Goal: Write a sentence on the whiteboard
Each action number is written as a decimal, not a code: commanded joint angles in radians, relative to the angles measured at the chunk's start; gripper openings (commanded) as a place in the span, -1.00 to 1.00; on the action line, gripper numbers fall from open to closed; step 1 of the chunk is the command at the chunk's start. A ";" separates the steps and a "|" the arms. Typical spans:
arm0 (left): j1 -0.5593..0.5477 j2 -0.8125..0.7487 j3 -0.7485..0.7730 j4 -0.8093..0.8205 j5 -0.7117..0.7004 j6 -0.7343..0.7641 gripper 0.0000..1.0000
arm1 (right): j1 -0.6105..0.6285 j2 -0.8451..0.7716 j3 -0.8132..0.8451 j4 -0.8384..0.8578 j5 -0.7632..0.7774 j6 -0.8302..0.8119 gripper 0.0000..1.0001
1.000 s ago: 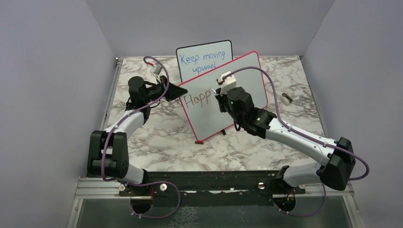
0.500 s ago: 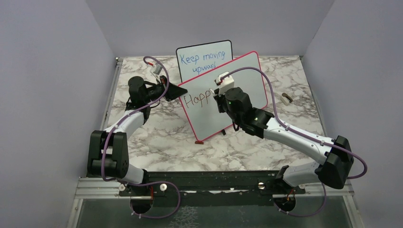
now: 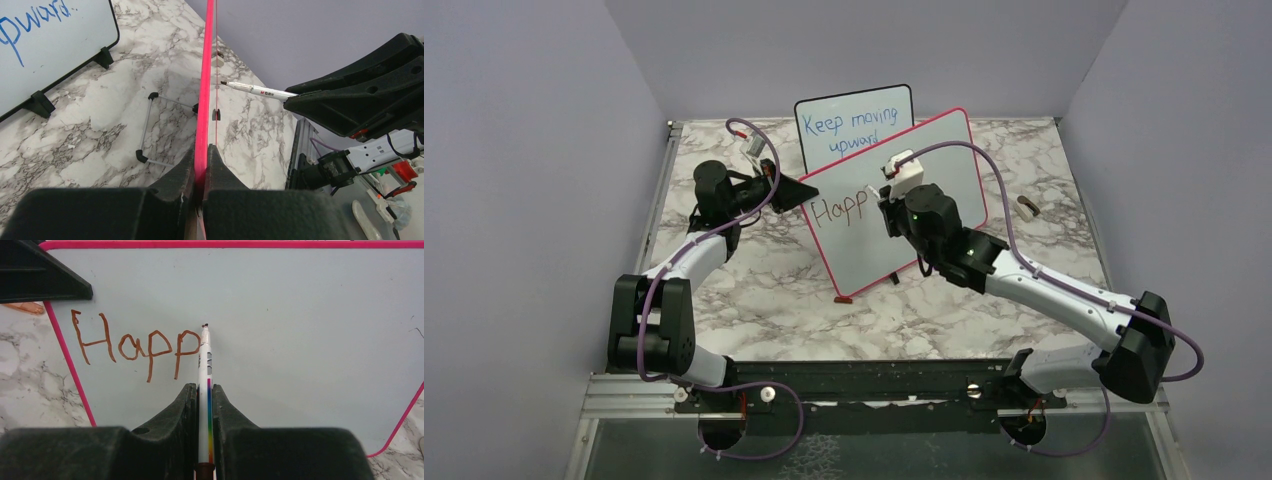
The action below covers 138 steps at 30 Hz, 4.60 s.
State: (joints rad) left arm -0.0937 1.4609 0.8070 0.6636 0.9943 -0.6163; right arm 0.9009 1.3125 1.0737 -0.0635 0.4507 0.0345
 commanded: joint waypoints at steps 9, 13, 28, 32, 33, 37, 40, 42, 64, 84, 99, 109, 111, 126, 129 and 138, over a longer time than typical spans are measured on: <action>-0.005 0.026 0.001 -0.047 0.007 0.055 -1.00 | -0.007 -0.008 -0.027 -0.020 -0.008 0.032 -0.98; -0.005 0.026 0.002 -0.047 0.009 0.055 -1.00 | -0.007 -0.002 -0.034 0.001 -0.002 0.032 -0.98; -0.005 0.027 0.004 -0.048 0.010 0.056 -1.00 | -0.007 0.021 -0.032 0.055 0.020 0.020 -0.98; -0.005 0.027 0.003 -0.049 0.010 0.056 -1.00 | -0.007 0.022 -0.026 0.050 0.022 0.017 -0.98; -0.005 0.027 0.003 -0.049 0.010 0.056 -1.00 | -0.007 0.021 -0.026 0.048 0.021 0.017 -0.98; -0.005 0.027 0.003 -0.050 0.011 0.058 -1.00 | -0.007 0.015 -0.028 0.026 0.023 0.022 -0.98; -0.005 0.027 0.004 -0.051 0.010 0.058 -1.00 | -0.007 0.008 -0.038 0.007 0.032 0.029 -0.98; -0.004 0.026 0.004 -0.050 0.010 0.058 -1.00 | -0.007 0.002 -0.048 -0.004 0.031 0.035 -0.98; -0.003 0.026 0.003 -0.053 0.009 0.059 -1.00 | -0.007 -0.057 -0.075 -0.039 0.012 0.059 -0.98; -0.004 0.026 0.004 -0.053 0.009 0.061 -1.00 | -0.025 -0.022 -0.019 0.046 0.017 0.010 -0.98; -0.004 0.026 0.005 -0.055 0.009 0.061 -1.00 | -0.033 0.001 -0.016 0.039 0.014 0.012 -0.98; -0.003 0.026 0.005 -0.056 0.009 0.063 -1.00 | -0.033 -0.021 -0.045 -0.033 -0.008 0.054 -0.98; -0.003 0.025 0.004 -0.056 0.009 0.063 -1.00 | -0.033 -0.027 -0.053 -0.042 -0.013 0.058 -0.98; -0.004 0.024 0.003 -0.056 0.009 0.062 -1.00 | -0.033 -0.043 -0.079 -0.048 -0.028 0.077 -0.98; -0.003 0.024 0.003 -0.056 0.010 0.063 -1.00 | -0.033 -0.034 -0.073 -0.029 -0.018 0.070 -0.98; -0.003 0.026 0.005 -0.058 0.010 0.063 -1.00 | -0.033 -0.012 -0.051 0.023 0.007 0.045 -0.98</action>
State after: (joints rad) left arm -0.0937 1.4609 0.8097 0.6559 0.9943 -0.6098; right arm 0.8749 1.2869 1.0073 -0.0917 0.4412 0.0959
